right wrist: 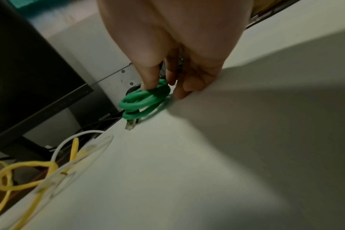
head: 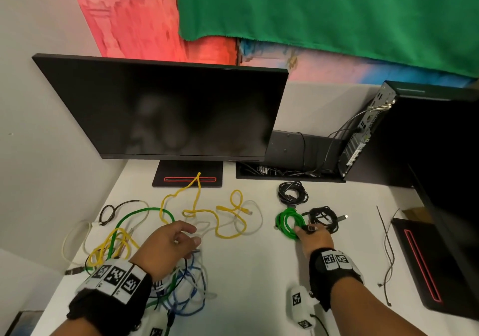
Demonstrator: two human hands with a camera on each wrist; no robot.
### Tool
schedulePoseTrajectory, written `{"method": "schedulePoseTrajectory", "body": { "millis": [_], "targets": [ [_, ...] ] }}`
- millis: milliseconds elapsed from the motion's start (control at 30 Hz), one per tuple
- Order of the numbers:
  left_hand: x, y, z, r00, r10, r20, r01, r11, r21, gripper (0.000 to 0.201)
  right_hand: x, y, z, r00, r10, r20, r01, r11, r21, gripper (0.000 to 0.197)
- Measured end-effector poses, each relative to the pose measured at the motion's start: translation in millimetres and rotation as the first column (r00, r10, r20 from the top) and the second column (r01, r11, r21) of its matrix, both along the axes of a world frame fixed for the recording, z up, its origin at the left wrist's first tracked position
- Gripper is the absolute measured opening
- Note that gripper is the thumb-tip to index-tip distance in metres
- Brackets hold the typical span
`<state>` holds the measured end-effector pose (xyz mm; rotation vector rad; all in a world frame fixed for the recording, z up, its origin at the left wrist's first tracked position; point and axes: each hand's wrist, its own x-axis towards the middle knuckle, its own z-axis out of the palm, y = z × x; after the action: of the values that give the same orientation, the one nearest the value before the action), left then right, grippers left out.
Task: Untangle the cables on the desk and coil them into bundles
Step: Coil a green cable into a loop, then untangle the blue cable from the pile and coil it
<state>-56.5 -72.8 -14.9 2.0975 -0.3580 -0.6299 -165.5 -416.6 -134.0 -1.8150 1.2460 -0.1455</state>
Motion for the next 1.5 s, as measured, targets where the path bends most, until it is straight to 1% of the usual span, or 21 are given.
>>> {"method": "schedulePoseTrajectory", "body": {
  "millis": [100, 167, 233, 333, 367, 433, 500, 533, 567, 600, 633, 700, 733, 767, 933, 1067, 1133, 1200, 1233, 1333, 1500],
  "targets": [
    [2, 5, -2, 1.000, 0.023, -0.021, -0.023, 1.000, -0.006, 0.014, -4, -5, -1, 1.000, -0.009, 0.021, 0.008, 0.999, 0.051, 0.053],
    [5, 8, -3, 0.998, 0.044, -0.035, -0.045, 0.999, -0.020, 0.013, -8, -6, -1, 0.998, -0.013, 0.054, 0.006, 0.993, 0.120, 0.062],
    [9, 11, -4, 0.997, 0.057, -0.044, -0.058, 0.998, -0.034, 0.013, -13, -5, 2, 0.998, -0.001, 0.058, -0.008, 0.988, 0.152, 0.064],
    [14, 14, -6, 0.998, 0.059, -0.038, -0.061, 0.997, -0.049, 0.014, -23, -4, 8, 0.998, -0.008, 0.058, 0.005, 0.999, 0.049, 0.047],
    [15, 16, -6, 0.997, 0.061, -0.038, -0.063, 0.996, -0.055, 0.014, -26, -3, 10, 0.998, -0.006, 0.059, 0.006, 1.000, -0.010, 0.045],
    [16, 18, -6, 0.997, 0.069, -0.046, -0.072, 0.995, -0.071, 0.014, -27, -1, 17, 0.998, 0.044, 0.048, -0.035, 0.986, -0.161, 0.046],
    [16, 19, -7, 0.996, 0.077, -0.052, -0.081, 0.994, -0.079, 0.014, -22, 3, 23, 0.988, 0.153, 0.018, -0.140, 0.936, -0.323, 0.043],
    [16, 19, -8, 0.995, 0.079, -0.053, -0.083, 0.993, -0.080, 0.014, -17, 6, 26, 0.973, 0.227, -0.024, -0.218, 0.893, -0.394, 0.042],
    [16, 19, -8, 0.995, 0.079, -0.054, -0.083, 0.993, -0.080, 0.013, -9, 8, 29, 0.946, 0.308, -0.098, -0.318, 0.832, -0.454, 0.041],
    [16, 18, -8, 0.996, 0.076, -0.055, -0.081, 0.994, -0.078, 0.013, -2, 11, 30, 0.902, 0.385, -0.195, -0.430, 0.759, -0.489, 0.041],
    [16, 18, -7, 0.996, 0.072, -0.056, -0.077, 0.994, -0.077, 0.013, 6, 13, 30, 0.847, 0.446, -0.289, -0.531, 0.691, -0.492, 0.042],
    [16, 17, -6, 0.996, 0.067, -0.061, -0.071, 0.994, -0.077, 0.013, 18, 19, 25, 0.733, 0.516, -0.444, -0.679, 0.595, -0.429, 0.044],
    [17, 16, -6, 0.996, 0.067, -0.063, -0.072, 0.994, -0.077, 0.013, 22, 22, 22, 0.684, 0.533, -0.498, -0.725, 0.568, -0.389, 0.046],
    [17, 16, -6, 0.995, 0.072, -0.069, -0.077, 0.994, -0.078, 0.013, 25, 25, 18, 0.653, 0.540, -0.531, -0.750, 0.559, -0.353, 0.047],
    [21, 18, -5, 0.985, 0.106, -0.139, -0.120, 0.988, -0.101, 0.015, 39, 27, 17, 0.596, 0.481, -0.643, -0.771, 0.565, -0.292, 0.050],
    [22, 18, -7, 0.986, 0.094, -0.138, -0.108, 0.990, -0.094, 0.014, 52, 30, 26, 0.553, 0.425, -0.717, -0.778, 0.571, -0.261, 0.049],
    [22, 17, -7, 0.989, 0.079, -0.128, -0.091, 0.992, -0.092, 0.013, 55, 33, 26, 0.540, 0.400, -0.741, -0.780, 0.568, -0.262, 0.060],
    [25, 19, -7, 0.990, 0.067, -0.121, -0.079, 0.992, -0.094, 0.013, 56, 38, 27, 0.557, 0.385, -0.736, -0.767, 0.577, -0.280, 0.076],
    [27, 20, -8, 0.991, 0.066, -0.121, -0.078, 0.992, -0.100, 0.013, 56, 40, 28, 0.572, 0.379, -0.728, -0.758, 0.585, -0.291, 0.079],
    [32, 22, -9, 0.987, 0.086, -0.135, -0.104, 0.986, -0.133, 0.013, 52, 45, 32, 0.589, 0.377, -0.715, -0.743, 0.601, -0.295, 0.077],
    [43, 32, 2, 0.978, 0.181, -0.105, -0.200, 0.958, -0.208, 0.007, 47, 61, 49, 0.607, 0.422, -0.674, -0.754, 0.575, -0.318, 0.073]
  ]
}}
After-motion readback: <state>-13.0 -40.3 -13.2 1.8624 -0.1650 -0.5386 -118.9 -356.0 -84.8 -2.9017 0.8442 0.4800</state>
